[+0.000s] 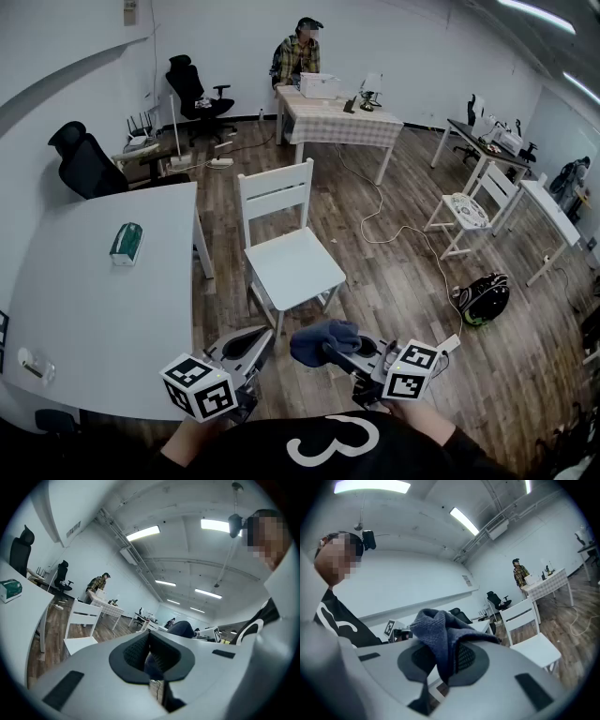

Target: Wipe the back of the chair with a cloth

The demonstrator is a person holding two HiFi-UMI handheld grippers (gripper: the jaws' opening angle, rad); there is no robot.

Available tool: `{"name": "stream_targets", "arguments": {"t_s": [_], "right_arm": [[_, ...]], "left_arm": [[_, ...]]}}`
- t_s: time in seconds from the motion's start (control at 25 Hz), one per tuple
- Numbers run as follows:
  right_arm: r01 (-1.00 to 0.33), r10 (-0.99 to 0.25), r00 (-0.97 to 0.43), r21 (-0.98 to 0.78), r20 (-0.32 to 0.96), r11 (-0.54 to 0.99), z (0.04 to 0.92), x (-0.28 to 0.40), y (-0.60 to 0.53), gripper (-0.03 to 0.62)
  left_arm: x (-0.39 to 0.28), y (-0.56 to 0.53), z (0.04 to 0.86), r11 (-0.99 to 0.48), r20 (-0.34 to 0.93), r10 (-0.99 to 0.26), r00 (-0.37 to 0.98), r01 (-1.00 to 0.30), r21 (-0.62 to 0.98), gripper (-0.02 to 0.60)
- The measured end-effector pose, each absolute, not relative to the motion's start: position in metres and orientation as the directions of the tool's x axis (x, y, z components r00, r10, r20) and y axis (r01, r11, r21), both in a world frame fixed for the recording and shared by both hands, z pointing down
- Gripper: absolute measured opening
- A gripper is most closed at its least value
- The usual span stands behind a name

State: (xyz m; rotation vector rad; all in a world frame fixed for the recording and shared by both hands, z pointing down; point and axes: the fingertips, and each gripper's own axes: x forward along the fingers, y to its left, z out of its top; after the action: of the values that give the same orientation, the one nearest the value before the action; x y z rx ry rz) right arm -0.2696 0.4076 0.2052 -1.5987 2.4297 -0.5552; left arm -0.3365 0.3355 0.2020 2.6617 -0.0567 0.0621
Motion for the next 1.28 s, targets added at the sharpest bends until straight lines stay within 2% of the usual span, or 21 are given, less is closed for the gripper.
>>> {"name": "stream_targets", "arguments": {"t_s": [0.4,0.68,0.92,1.16,1.28], "right_arm": [[-0.862,-0.924,-0.377,-0.391,0.068,0.323,0.206,-0.268,0.401,0.049],[-0.862,-0.942,-0.330,-0.427,0.059,0.274,0.217,-0.230,0.394,0.049],[-0.829,-0.943,-0.328,-0.494,0.051,0.261,0.238,-0.171,0.365,0.051],[-0.784,-0.930,-0.365,-0.550,0.035,0.287,0.250,-0.082,0.313,0.051],[-0.794,-0.941,-0.336,-0.548,0.032,0.265,0.251,-0.025,0.289,0.051]], "left_arm": [[-0.335,0.327,0.204,-0.883,0.046,-0.010,0.999,-0.030,0.469,0.014],[-0.307,0.322,0.214,-0.883,0.088,0.008,0.996,-0.035,0.469,0.014],[-0.263,0.294,0.227,-0.878,0.140,-0.040,0.989,-0.102,0.468,0.014],[-0.185,0.249,0.246,-0.848,0.209,-0.103,0.973,-0.196,0.492,0.014],[-0.137,0.227,0.249,-0.835,0.222,-0.133,0.966,-0.230,0.500,0.014]]}}
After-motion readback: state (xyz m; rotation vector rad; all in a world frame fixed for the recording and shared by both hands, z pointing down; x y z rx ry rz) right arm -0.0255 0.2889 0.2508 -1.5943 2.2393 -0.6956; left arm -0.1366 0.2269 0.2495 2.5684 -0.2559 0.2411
